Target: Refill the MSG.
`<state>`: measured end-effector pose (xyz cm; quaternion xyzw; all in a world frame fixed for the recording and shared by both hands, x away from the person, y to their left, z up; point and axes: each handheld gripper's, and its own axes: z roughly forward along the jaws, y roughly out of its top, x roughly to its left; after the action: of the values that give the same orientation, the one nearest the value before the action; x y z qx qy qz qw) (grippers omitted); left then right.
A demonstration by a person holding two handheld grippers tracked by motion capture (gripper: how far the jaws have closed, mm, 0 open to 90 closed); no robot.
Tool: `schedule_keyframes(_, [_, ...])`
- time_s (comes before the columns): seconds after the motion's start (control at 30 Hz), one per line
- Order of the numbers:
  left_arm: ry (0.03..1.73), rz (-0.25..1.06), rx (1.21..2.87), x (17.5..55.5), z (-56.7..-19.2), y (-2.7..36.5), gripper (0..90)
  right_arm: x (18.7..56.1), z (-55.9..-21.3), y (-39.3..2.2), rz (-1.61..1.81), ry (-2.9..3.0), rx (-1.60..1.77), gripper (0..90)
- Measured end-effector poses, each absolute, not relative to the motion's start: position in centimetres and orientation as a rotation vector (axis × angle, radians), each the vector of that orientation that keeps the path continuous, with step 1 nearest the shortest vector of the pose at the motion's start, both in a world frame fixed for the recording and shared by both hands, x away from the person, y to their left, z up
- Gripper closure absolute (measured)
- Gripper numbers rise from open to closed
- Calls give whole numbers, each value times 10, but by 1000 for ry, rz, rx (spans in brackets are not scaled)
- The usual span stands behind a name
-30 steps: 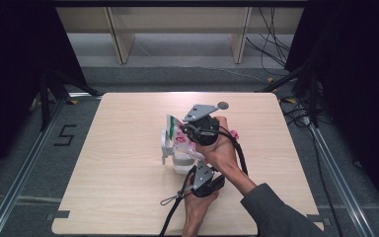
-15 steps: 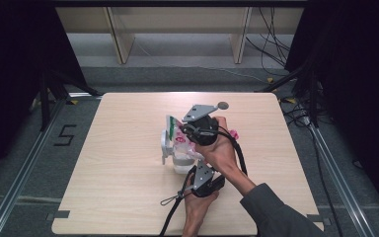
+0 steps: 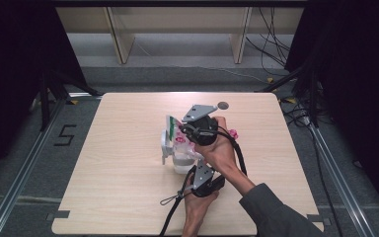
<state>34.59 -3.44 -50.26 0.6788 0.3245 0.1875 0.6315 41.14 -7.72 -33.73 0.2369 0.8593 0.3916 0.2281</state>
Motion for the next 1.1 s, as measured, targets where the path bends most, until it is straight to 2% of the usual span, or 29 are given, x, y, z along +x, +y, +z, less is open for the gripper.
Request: schedule_keyframes(1.1, [740,428,1541,346,-501,-33,728,411,-335,-75,1065,2376,653,900])
